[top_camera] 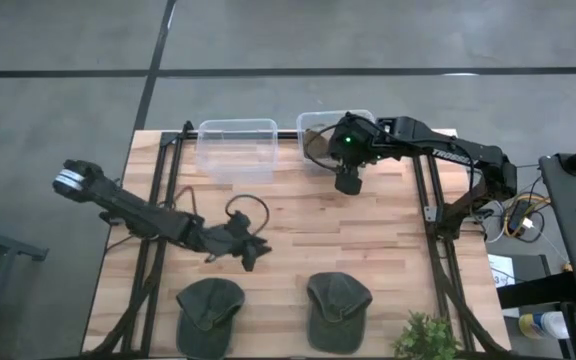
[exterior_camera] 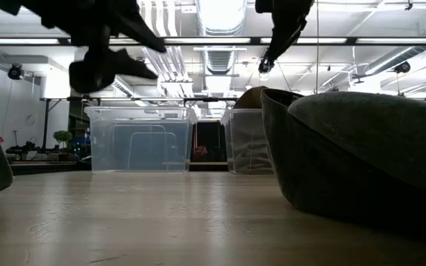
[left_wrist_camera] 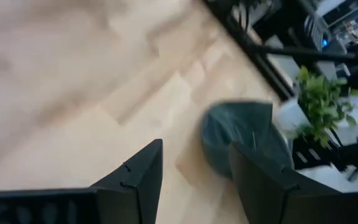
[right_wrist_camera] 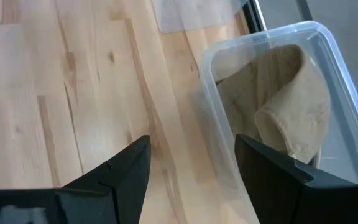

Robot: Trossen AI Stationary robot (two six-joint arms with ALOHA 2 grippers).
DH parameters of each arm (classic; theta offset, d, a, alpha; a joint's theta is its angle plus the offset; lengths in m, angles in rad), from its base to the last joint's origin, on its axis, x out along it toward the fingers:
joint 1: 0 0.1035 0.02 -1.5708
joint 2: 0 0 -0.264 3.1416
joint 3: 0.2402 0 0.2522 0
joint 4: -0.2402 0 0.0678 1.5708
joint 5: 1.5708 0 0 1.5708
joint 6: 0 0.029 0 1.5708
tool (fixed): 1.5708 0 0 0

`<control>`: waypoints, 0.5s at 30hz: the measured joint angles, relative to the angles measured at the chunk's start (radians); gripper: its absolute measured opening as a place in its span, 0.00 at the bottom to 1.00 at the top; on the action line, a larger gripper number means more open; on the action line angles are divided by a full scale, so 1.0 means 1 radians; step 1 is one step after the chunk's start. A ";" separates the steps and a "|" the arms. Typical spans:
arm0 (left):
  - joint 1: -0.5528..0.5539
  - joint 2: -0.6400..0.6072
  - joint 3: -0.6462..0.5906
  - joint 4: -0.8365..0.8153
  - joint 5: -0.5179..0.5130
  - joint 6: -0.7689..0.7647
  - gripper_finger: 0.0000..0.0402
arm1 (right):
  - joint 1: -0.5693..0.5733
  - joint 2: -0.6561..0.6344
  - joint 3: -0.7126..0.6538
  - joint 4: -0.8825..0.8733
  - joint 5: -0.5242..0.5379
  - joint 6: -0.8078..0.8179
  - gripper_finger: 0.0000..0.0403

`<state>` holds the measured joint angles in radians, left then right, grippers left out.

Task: Pick & Place hat
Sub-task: Put the right green cap into the left transparent bin

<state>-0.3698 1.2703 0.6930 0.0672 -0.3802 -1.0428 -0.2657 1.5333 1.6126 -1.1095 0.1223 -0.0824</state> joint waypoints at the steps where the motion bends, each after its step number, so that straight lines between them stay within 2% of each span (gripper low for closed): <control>1: -0.008 0.028 0.000 0.020 0.015 -0.032 0.44 | 0.000 0.000 -0.002 0.000 0.000 0.003 0.57; 9: -0.103 0.211 -0.002 0.348 0.051 -0.171 0.44 | 0.000 0.001 -0.008 0.000 0.001 0.005 0.57; 15: -0.143 0.330 0.054 0.384 0.046 -0.267 0.44 | 0.000 0.003 -0.012 -0.001 0.003 0.005 0.56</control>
<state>-0.5127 1.6005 0.7468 0.4513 -0.3343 -1.3096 -0.2657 1.5364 1.6005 -1.1107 0.1257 -0.0776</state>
